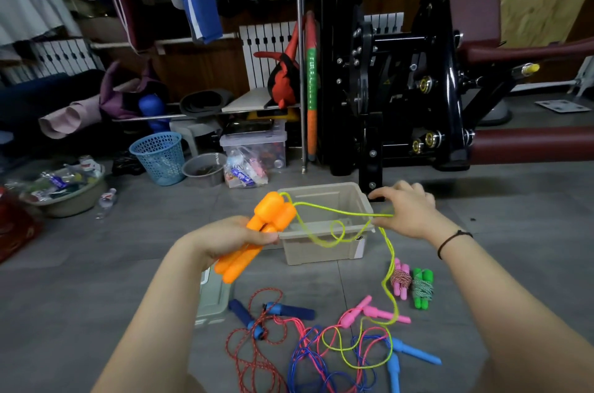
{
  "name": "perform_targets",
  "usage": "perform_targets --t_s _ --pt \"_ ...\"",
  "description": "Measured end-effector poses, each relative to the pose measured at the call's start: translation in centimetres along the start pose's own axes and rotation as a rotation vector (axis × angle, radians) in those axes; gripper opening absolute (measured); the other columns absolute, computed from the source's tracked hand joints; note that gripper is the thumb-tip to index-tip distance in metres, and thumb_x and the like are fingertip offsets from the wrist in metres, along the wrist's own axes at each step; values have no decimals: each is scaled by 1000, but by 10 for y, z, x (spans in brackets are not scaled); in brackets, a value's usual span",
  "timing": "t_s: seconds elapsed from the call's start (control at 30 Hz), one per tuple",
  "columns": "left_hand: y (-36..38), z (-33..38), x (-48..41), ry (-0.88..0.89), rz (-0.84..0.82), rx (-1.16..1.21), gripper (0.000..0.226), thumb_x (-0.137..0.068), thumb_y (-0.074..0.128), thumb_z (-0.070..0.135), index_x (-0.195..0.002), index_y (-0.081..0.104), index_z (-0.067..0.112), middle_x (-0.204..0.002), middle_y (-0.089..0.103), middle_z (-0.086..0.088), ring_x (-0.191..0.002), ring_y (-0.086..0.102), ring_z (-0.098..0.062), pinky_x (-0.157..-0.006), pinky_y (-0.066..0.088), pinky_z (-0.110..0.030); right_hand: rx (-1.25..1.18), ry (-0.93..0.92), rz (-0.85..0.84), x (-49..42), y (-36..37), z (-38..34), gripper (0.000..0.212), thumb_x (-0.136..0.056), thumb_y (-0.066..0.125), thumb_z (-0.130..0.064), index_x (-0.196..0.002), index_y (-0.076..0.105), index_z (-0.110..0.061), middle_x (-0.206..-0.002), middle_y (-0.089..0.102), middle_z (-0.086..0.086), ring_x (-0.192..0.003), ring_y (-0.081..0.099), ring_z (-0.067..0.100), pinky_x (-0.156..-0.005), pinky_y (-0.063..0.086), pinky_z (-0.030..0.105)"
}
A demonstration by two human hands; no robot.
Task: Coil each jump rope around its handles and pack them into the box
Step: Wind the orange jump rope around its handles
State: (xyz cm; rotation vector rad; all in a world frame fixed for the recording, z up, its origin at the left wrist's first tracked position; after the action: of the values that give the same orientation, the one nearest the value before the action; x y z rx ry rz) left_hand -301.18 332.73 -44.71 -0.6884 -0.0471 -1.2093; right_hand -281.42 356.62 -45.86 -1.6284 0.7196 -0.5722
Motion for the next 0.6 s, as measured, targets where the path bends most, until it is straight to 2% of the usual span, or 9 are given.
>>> perform_targets --t_s 0.07,0.17,0.27,0.3,0.4,0.43,0.5,0.57,0.6 --pt "4 3 -3 9 4 132 33 -74 72 39 -97 68 15 -100 65 -7 -90 62 -21 -83 46 -38 -118 -73 -31 3 4 -16 64 -80 68 -43 -137 39 -41 -126 45 1 -122 37 28 -101 32 36" --pt "27 11 -5 -14 -169 392 24 -83 65 26 -98 62 8 -86 65 -7 -74 68 -23 -69 56 -44 -647 -312 -170 17 5 -60 74 -83 69 -24 -145 29 -33 -142 39 -5 -133 32 14 -107 28 25" --pt "57 24 -4 20 -400 479 23 -84 60 21 -101 57 5 -76 65 -9 -67 68 -22 -65 59 -45 -1114 -401 -264 33 -4 -105 67 -86 58 -1 -142 33 -28 -140 38 -9 -123 40 2 -93 36 10" --pt "64 30 -4 48 -460 517 23 -85 61 21 -101 55 6 -73 62 -8 -65 67 -21 -65 59 -45 -1219 -408 -238 33 -8 -112 64 -82 55 1 -138 39 -25 -135 46 -4 -116 47 4 -87 41 12" --pt "73 47 -4 134 -577 615 34 -77 74 26 -100 54 10 -68 53 -2 -59 58 -14 -62 59 -41 -1466 -411 -216 29 -22 -112 49 -74 48 -14 -123 58 -18 -109 59 15 -106 54 27 -84 44 35" --pt "74 50 -5 149 -600 621 36 -76 75 27 -100 55 10 -68 51 -1 -58 55 -12 -61 58 -38 -1515 -410 -249 28 -25 -109 43 -79 47 -23 -119 60 -16 -102 61 13 -103 55 30 -82 44 38" --pt "77 50 -7 152 -607 589 34 -78 74 26 -101 55 11 -68 51 0 -58 54 -11 -61 56 -32 -1458 -373 -286 27 -28 -102 43 -90 41 -47 -113 64 -19 -90 66 1 -87 61 21 -71 48 32" --pt "81 47 -11 121 -578 555 29 -82 71 22 -103 55 9 -70 53 -1 -60 54 -12 -61 53 -29 -1226 -342 -194 25 -30 -101 52 -89 36 -62 -102 67 -22 -73 67 -6 -61 57 9 -52 44 23" --pt "83 45 -13 100 -557 543 25 -84 67 19 -103 55 8 -70 54 -1 -61 55 -12 -62 52 -28 -1073 -351 -80 24 -31 -101 51 -87 40 -65 -94 68 -23 -68 65 -3 -54 52 5 -49 40 22"
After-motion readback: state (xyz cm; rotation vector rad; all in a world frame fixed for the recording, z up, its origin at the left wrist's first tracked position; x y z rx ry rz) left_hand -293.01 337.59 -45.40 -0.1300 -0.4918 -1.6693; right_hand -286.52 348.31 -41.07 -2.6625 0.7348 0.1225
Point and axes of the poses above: each hand's wrist, its own x-axis away from the middle knuckle, its own y-axis out of the palm, z = x × y, the point moved 5 cm from there along -x, towards the middle knuckle
